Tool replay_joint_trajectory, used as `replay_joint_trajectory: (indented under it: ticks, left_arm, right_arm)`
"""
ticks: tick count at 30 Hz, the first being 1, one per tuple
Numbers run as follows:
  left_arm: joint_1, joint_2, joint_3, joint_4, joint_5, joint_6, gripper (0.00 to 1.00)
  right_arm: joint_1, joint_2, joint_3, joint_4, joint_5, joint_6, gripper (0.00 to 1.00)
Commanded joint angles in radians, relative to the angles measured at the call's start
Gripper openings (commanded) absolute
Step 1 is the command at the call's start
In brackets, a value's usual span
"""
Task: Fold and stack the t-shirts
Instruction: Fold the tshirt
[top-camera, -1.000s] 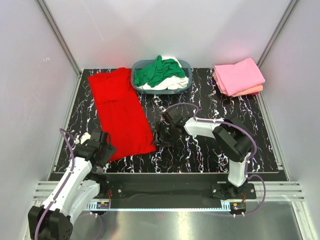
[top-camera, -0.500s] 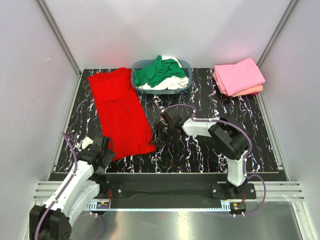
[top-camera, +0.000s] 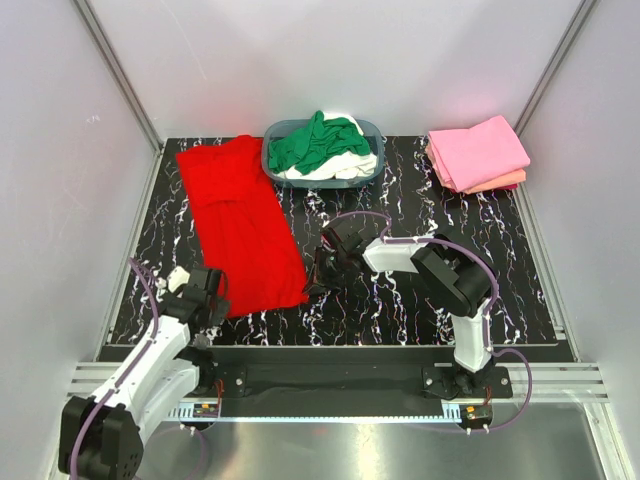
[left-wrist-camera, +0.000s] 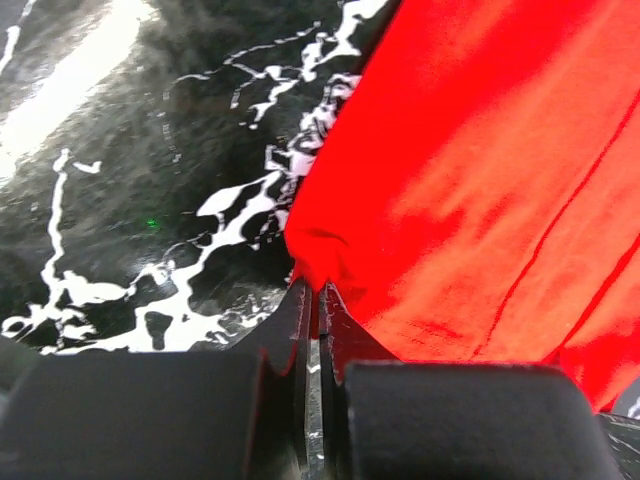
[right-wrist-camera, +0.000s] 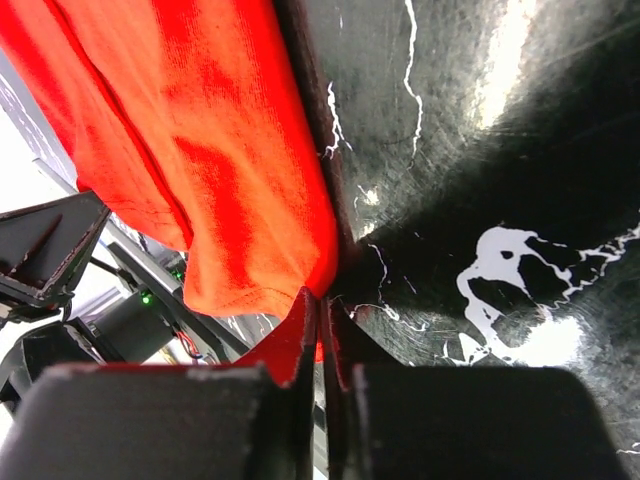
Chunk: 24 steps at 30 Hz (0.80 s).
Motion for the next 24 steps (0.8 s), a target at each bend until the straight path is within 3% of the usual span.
replay_joint_trajectory:
  ticks: [1, 5, 10, 17, 24]
  left_arm:
    - [-0.006, -0.02, 0.019, 0.032, 0.022, 0.025, 0.0]
    - [-0.008, -0.187, 0.074, -0.107, 0.061, -0.017, 0.0]
    - [-0.018, -0.241, 0.143, -0.231, 0.176, -0.066, 0.0]
    - [-0.024, -0.382, 0.276, -0.468, 0.184, -0.077, 0.0]
    - [-0.024, -0.355, 0.327, -0.467, 0.194, -0.046, 0.0]
  right_arm:
    - [-0.001, 0.005, -0.011, -0.05, 0.043, -0.03, 0.0]
    - [-0.001, -0.058, 0.001, -0.142, 0.098, -0.061, 0.0]
    - [-0.001, -0.199, -0.038, -0.252, 0.15, -0.068, 0.0]
    - [-0.001, -0.381, -0.072, -0.371, 0.193, -0.084, 0.0]
    - [-0.012, -0.357, 0.153, -0.51, 0.195, -0.15, 0.0]
